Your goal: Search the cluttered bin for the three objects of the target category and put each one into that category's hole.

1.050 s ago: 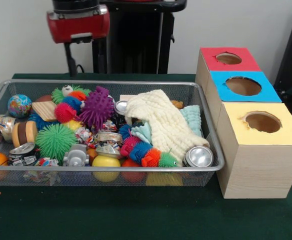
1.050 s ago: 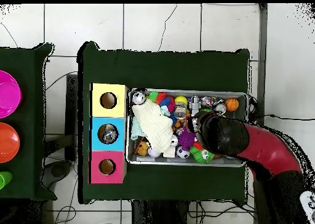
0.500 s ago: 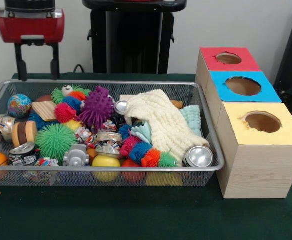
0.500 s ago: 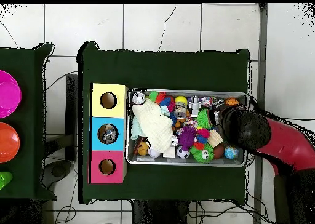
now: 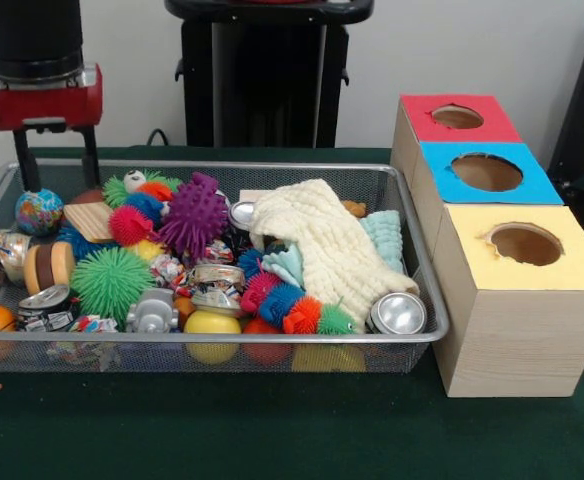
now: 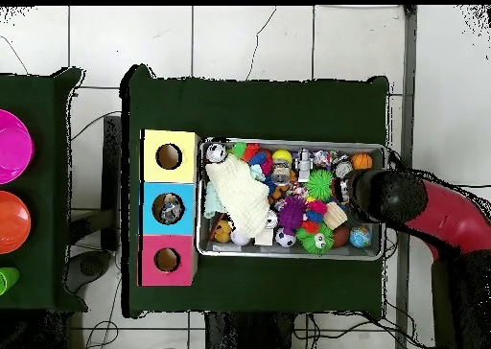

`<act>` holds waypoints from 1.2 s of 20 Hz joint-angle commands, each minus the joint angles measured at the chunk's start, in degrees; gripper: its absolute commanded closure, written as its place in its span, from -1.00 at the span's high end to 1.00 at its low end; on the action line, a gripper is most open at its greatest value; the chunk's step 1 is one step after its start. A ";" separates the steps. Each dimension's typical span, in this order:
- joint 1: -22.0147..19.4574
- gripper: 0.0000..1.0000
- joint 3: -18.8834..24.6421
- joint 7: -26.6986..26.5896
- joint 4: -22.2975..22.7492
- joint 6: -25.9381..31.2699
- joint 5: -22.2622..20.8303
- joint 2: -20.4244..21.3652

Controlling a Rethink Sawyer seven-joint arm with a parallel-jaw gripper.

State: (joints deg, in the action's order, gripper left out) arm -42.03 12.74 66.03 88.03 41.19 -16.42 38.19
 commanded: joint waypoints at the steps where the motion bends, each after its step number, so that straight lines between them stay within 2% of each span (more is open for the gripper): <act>1: 1.61 1.00 -2.92 -0.82 -7.82 13.19 -5.87 -8.80; 10: 3.29 1.00 -6.68 -3.10 -14.05 23.68 -12.19 -11.84; 14: 3.43 1.00 -7.31 -2.13 -15.64 21.05 -15.42 -14.92; 18: 4.79 1.00 -9.22 -0.45 -19.20 22.44 -18.57 -19.26; 21: 5.28 1.00 -9.85 0.79 -20.35 21.64 -19.27 -21.70; 24: 4.26 1.00 -8.31 3.50 -16.51 13.57 -17.72 -21.92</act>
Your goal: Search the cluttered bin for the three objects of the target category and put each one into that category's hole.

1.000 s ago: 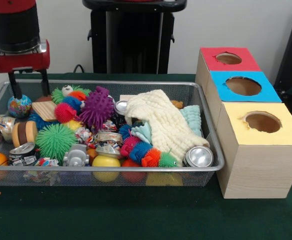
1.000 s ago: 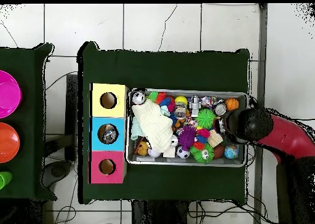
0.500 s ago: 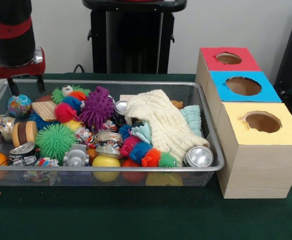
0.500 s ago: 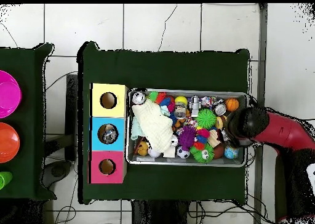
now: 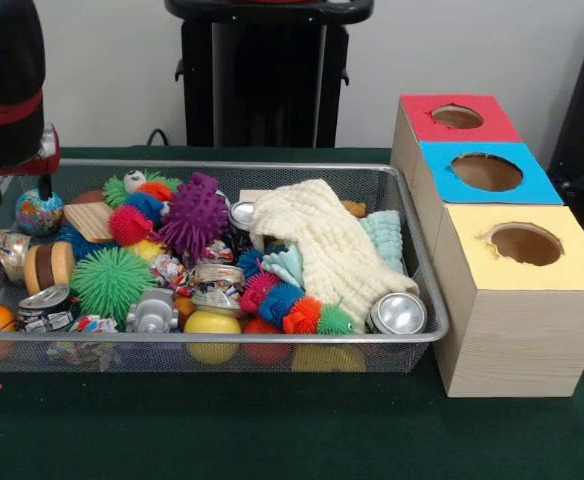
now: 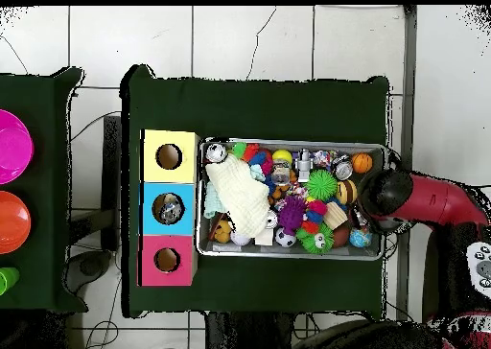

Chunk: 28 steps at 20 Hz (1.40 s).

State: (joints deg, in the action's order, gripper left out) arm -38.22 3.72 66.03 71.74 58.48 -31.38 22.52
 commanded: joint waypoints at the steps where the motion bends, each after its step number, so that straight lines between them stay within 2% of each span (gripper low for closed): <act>1: -0.11 1.00 1.54 4.06 2.00 -6.60 -1.97 -5.76; 5: -0.12 1.00 2.67 7.30 8.64 -14.06 -0.66 -4.63; 12: 2.60 1.00 1.44 11.09 13.93 -17.99 1.60 -3.61; 16: 3.78 1.00 0.79 11.62 14.54 -18.07 3.37 -4.01; 19: 5.35 1.00 -1.05 12.62 13.03 -16.14 3.98 -5.66; 23: 6.24 1.00 -1.78 13.93 11.80 -17.54 4.88 -7.95; 25: 5.50 1.00 -0.55 13.95 12.88 -21.10 5.82 -7.98; 28: 2.16 1.00 4.01 13.56 16.34 -30.58 7.65 -6.66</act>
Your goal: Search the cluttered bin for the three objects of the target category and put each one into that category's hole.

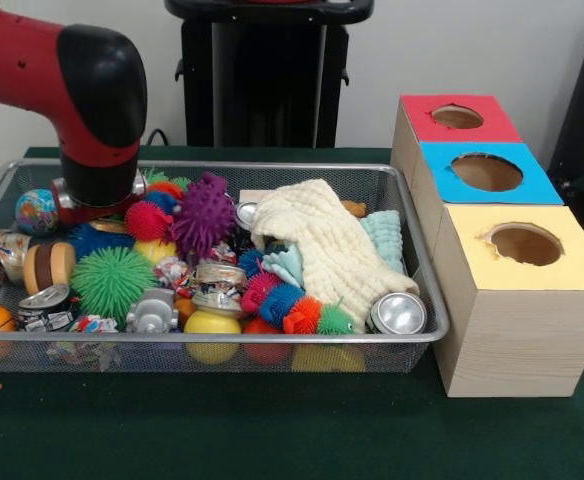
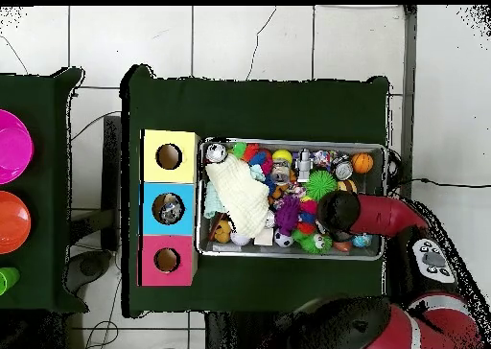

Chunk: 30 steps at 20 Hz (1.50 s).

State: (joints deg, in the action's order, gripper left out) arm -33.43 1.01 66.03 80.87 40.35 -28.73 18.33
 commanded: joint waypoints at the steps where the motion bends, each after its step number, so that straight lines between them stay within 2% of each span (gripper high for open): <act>1: -4.36 1.00 8.90 12.91 8.78 -15.63 5.75 -1.73; 7: -14.32 1.00 20.83 10.07 17.16 -30.55 7.16 0.54; 11: -17.93 1.00 25.36 10.77 19.68 -36.35 6.40 0.60; 16: -25.69 1.00 34.84 10.71 23.56 -44.81 3.76 -1.81; 21: -30.76 1.00 41.05 9.94 23.83 -49.31 -0.31 -6.13; 30: -33.08 1.00 45.32 11.24 20.81 -55.50 -7.65 -10.87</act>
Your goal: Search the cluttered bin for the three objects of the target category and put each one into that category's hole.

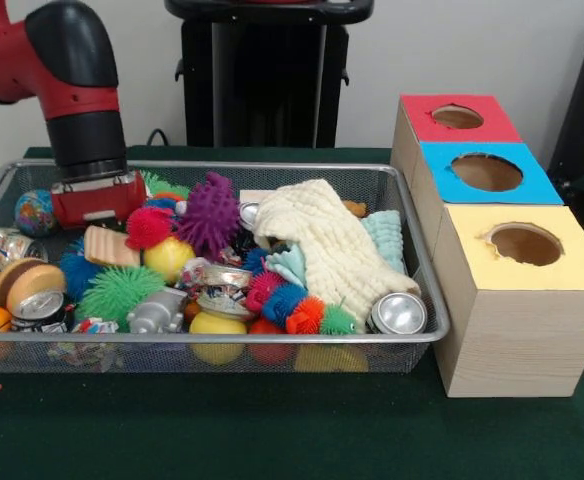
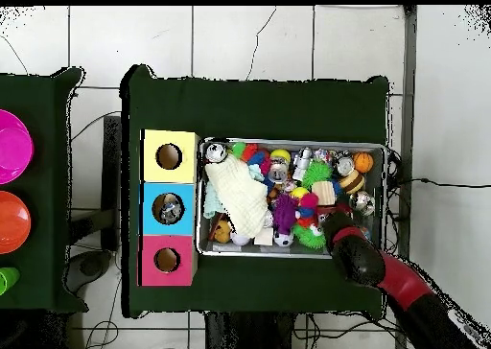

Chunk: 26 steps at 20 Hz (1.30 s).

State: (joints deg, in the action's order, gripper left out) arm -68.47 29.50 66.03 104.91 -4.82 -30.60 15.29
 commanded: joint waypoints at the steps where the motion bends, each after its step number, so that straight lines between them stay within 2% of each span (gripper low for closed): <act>1: 1.90 1.00 17.23 11.70 -3.27 -11.19 -6.18 -7.89; 6: 4.86 1.00 15.37 13.41 -3.92 -16.51 -4.78 -5.74; 11: 6.28 1.00 13.52 13.49 -4.12 -16.38 -3.70 -4.73; 16: 11.76 1.00 5.25 10.94 -5.16 -4.49 1.32 -0.34; 18: 13.80 1.00 2.50 10.52 -5.14 -1.86 2.73 1.55; 21: 18.71 1.00 -3.79 9.60 -6.51 4.53 6.14 3.89; 23: 19.54 1.00 -4.85 9.51 -6.24 6.58 7.61 4.96; 25: 18.21 1.00 -2.84 9.42 -4.76 6.85 7.87 5.96; 26: 17.97 1.00 -2.39 9.18 -3.75 8.86 8.66 7.07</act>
State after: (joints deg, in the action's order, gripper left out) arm -54.36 26.22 66.03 103.76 -7.17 -26.55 20.50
